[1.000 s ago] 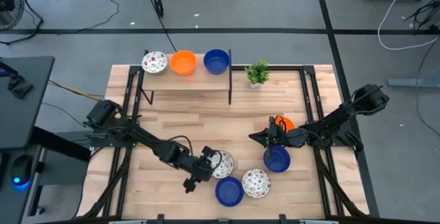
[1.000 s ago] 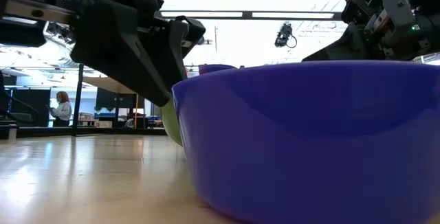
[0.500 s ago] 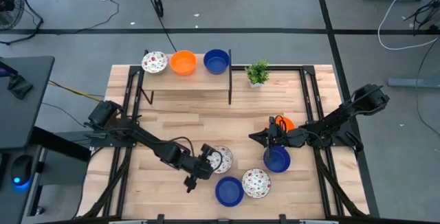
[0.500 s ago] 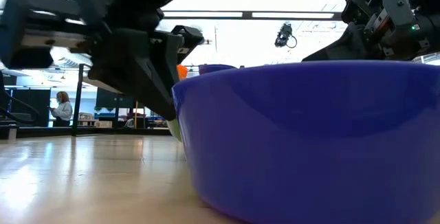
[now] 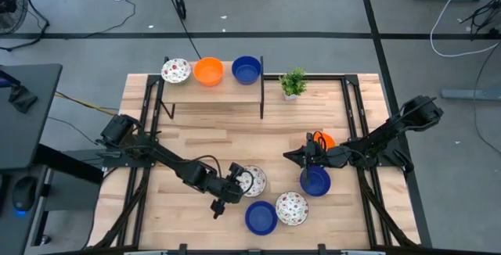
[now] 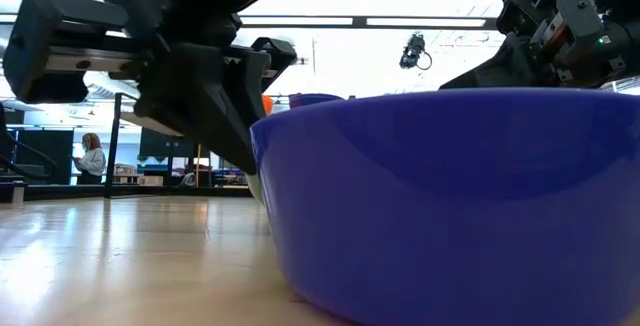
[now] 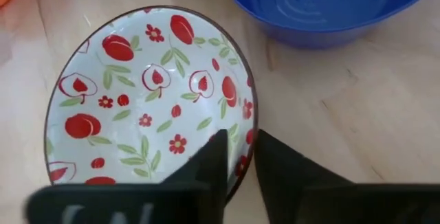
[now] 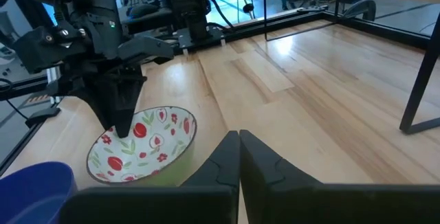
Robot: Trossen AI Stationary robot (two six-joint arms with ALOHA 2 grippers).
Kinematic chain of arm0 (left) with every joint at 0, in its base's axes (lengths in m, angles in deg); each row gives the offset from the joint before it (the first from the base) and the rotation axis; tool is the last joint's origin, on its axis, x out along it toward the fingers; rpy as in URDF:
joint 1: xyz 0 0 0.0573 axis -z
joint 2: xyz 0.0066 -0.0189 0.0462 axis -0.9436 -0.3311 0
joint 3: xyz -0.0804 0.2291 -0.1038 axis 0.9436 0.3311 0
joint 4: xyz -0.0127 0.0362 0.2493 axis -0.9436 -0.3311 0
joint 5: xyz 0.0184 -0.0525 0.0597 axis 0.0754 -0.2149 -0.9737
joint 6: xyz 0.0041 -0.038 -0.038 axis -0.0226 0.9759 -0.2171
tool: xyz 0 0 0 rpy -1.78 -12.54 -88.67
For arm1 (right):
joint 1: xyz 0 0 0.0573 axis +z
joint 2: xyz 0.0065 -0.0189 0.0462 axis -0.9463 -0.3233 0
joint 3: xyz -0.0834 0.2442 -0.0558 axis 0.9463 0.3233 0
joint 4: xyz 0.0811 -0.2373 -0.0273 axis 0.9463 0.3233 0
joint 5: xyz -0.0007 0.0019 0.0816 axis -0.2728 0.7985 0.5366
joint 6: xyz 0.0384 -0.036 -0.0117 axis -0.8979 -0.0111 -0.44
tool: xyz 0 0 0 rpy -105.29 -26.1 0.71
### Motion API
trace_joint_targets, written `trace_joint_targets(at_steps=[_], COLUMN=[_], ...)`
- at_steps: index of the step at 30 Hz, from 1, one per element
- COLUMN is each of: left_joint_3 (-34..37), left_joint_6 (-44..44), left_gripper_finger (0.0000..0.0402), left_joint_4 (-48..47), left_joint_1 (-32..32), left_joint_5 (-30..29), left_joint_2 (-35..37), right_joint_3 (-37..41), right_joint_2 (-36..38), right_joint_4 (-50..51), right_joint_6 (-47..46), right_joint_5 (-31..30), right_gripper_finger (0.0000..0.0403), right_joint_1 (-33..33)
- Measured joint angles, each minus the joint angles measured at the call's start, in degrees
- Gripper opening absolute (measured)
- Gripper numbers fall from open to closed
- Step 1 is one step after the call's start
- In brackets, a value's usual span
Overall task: Pick & Place Mini bowls
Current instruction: Stack the white bowl on top of the white bowl on the shelf
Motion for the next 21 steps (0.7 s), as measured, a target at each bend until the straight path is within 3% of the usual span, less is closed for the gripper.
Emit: trace_joint_targets(at_steps=[4,9,13,17,21], left_joint_3=[0.0,0.2,0.1,-0.8,-8.4], left_joint_6=[-0.3,0.7,2.1,6.6,12.7], left_gripper_finger=[0.0015,0.0015,0.001,0.001,0.001], left_joint_4=[0.5,-1.1,-4.5,-14.8,-32.0], left_joint_1=[0.0,0.3,0.3,-0.8,-3.9], left_joint_5=[-1.7,-5.1,-9.8,-17.1,-25.2], left_joint_2=[0.2,1.9,7.5,15.4,22.3], right_joint_3=[0.0,0.0,0.0,0.0,0.0], right_joint_2=[0.0,0.0,0.0,0.0,0.0], right_joint_4=[0.0,0.0,0.2,0.5,0.8], right_joint_6=[0.0,0.0,0.0,0.0,0.0], right_joint_5=[0.0,0.0,0.0,0.0,0.0], right_gripper_finger=[0.0006,0.0006,0.0006,0.0006,0.0006], right_joint_1=[0.0,0.0,0.0,0.0,0.0])
